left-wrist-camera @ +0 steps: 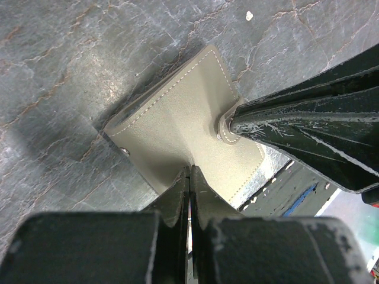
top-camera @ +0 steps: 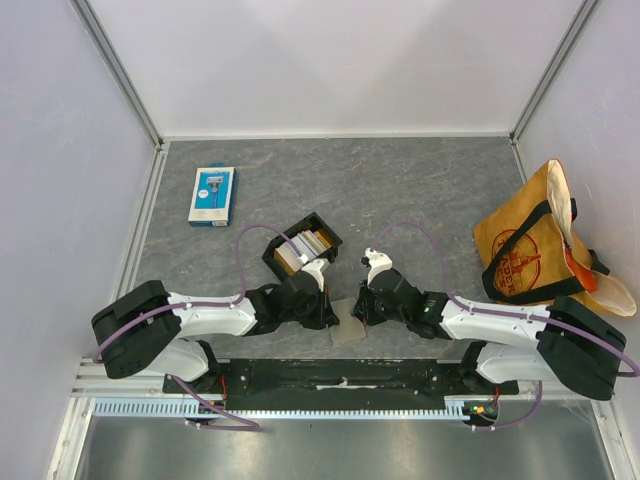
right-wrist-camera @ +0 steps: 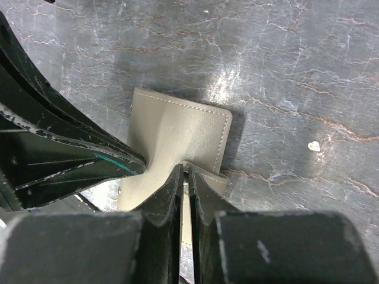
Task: Put the credit cards into the card holder
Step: Close the card holder at the center of the board.
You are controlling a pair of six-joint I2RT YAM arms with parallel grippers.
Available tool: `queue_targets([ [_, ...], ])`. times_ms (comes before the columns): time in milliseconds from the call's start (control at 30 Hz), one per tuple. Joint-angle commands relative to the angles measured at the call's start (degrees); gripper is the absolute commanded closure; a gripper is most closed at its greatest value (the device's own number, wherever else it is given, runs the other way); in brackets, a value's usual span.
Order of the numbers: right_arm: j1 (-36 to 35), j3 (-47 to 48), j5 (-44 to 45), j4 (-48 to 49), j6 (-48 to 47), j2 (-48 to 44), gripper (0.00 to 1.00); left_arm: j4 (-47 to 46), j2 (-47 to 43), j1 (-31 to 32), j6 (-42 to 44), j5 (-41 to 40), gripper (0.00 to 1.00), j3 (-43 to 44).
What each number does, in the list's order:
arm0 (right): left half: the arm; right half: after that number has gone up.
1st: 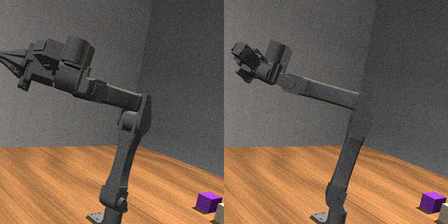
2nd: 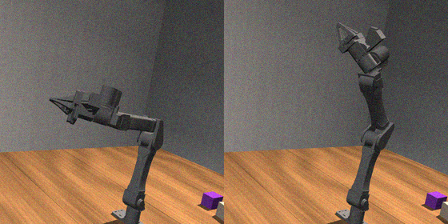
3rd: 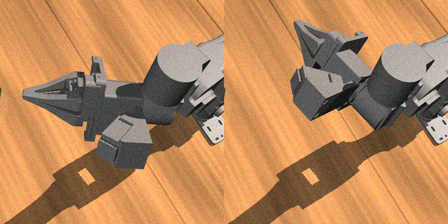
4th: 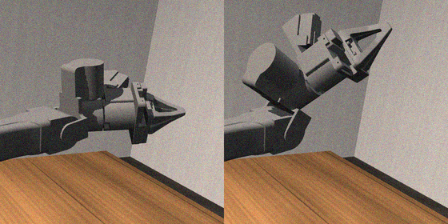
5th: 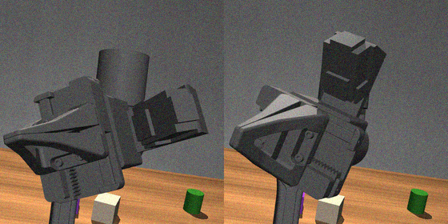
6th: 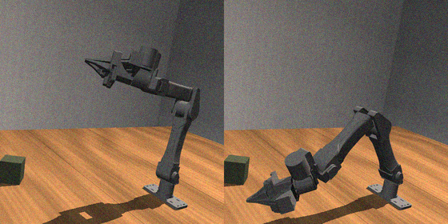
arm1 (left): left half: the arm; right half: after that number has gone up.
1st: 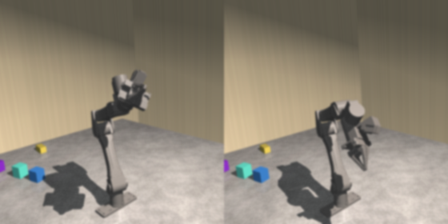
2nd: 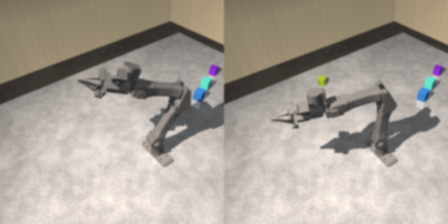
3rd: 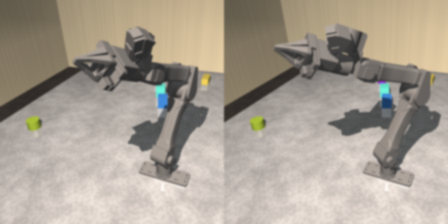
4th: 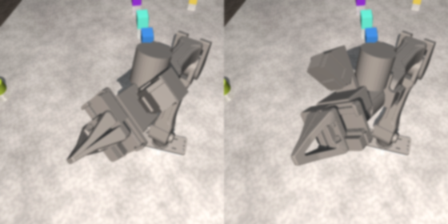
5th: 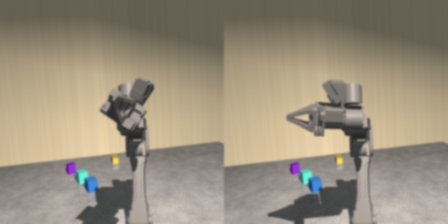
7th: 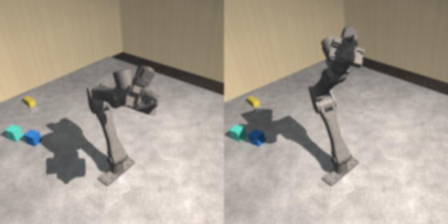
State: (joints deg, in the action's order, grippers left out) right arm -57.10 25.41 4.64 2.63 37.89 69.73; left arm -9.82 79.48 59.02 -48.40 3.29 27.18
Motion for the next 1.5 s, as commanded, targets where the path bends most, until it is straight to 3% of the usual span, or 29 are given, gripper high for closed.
queue_targets([
  [0,0.41,0.34,-1.04,1.32,0.43,0.58,0.88,0.86,1.29,0.65,-0.73,-0.83,0.98,0.86],
  [633,0.59,-0.18,-7.54,2.90,0.34,3.04,0.88,0.86,2.26,0.74,-0.55,-0.65,0.98,1.56],
  [933,0.59,0.08,-8.25,-1.14,-0.01,2.87,0.89,1.12,2.61,0.74,-0.82,-1.27,0.98,1.91],
  [1233,0.59,0.69,-6.49,-2.55,-0.97,0.14,0.89,1.74,2.34,0.74,-1.34,-2.06,0.98,1.91],
  [1467,0.59,2.45,-2.10,-6.50,-0.89,-3.11,0.83,1.74,2.08,0.65,-0.99,-1.71,0.97,2.09],
])
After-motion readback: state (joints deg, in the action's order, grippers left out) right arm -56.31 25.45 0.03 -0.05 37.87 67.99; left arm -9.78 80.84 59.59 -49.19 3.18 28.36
